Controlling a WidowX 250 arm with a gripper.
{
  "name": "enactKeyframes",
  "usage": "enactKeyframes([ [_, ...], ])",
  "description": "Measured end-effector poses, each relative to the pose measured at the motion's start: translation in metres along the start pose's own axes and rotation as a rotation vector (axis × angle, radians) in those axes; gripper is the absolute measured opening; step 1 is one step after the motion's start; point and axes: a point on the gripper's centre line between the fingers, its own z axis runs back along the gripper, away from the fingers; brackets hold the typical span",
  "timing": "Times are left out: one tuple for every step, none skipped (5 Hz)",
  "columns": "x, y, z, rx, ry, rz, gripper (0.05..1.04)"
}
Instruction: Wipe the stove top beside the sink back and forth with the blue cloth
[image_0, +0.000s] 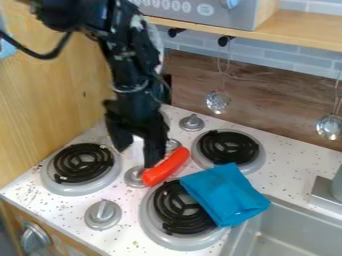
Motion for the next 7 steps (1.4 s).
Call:
enactKeyframes([
  [0.002, -0.024, -0.017, -0.018, 0.044, -0.036, 1.010],
  [0.014, -0.041, -0.026, -0.007, 0.053, -0.055, 1.010],
  [0.024, -0.051, -0.036, 0.005, 0.064, -0.056, 1.010],
  [0.048, -0.060, -0.051, 0.013, 0.071, -0.048, 1.010],
  [0.070, -0.062, -0.061, 0.028, 0.074, -0.038, 1.010],
  [0.084, -0.064, -0.072, 0.030, 0.086, -0.020, 1.010],
  [0.090, -0.064, -0.086, 0.031, 0.109, -0.017, 1.010],
])
